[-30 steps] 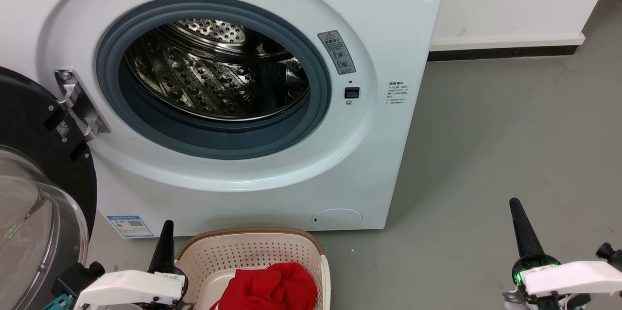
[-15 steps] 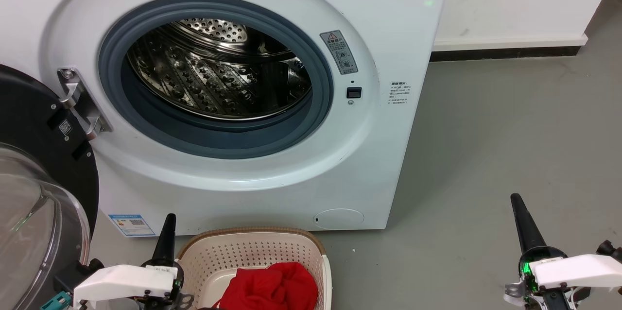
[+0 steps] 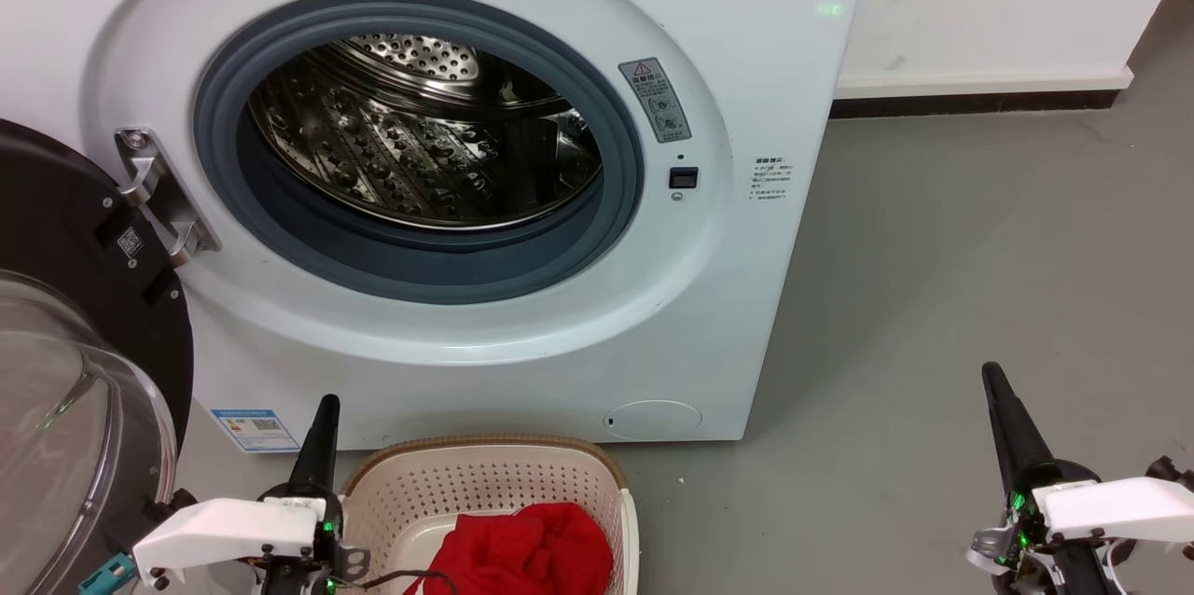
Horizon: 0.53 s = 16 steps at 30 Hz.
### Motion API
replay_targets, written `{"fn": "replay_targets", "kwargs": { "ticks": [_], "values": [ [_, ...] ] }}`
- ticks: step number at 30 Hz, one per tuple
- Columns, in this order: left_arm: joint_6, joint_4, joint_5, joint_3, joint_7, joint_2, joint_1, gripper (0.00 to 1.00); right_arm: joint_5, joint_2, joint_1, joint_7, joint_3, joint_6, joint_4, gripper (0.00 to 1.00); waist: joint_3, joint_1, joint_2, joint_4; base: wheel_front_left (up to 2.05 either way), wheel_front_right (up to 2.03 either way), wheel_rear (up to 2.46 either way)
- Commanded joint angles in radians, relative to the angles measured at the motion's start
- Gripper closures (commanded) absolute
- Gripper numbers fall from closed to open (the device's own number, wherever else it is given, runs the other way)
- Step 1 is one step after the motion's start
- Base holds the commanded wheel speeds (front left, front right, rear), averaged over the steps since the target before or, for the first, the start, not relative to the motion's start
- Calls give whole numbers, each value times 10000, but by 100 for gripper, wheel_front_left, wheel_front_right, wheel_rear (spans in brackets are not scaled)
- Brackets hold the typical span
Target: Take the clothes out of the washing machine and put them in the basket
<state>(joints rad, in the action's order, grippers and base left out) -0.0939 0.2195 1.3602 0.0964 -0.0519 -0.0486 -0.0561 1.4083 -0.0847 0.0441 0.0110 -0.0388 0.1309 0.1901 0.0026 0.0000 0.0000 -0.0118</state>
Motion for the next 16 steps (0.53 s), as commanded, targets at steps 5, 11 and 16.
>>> {"fn": "replay_targets", "kwargs": {
  "ticks": [5, 11, 16],
  "values": [
    [-126, 33, 551, 54, -151, -23, -265, 100, 542, -15, 301, 167, -78, -2, 100, 100, 1, 0, 0, 19, 0, 0, 0],
    [-192, 91, 1031, 92, -266, -24, -353, 100, 999, -1, 404, 298, -142, -2, 205, 100, 2, 0, 0, 41, 0, 0, 0],
    [-245, 140, 1419, 120, -367, -25, -398, 100, 1359, 12, 471, 413, -194, -2, 293, 100, 3, 0, 0, 59, 0, 0, 0]
  ]
}}
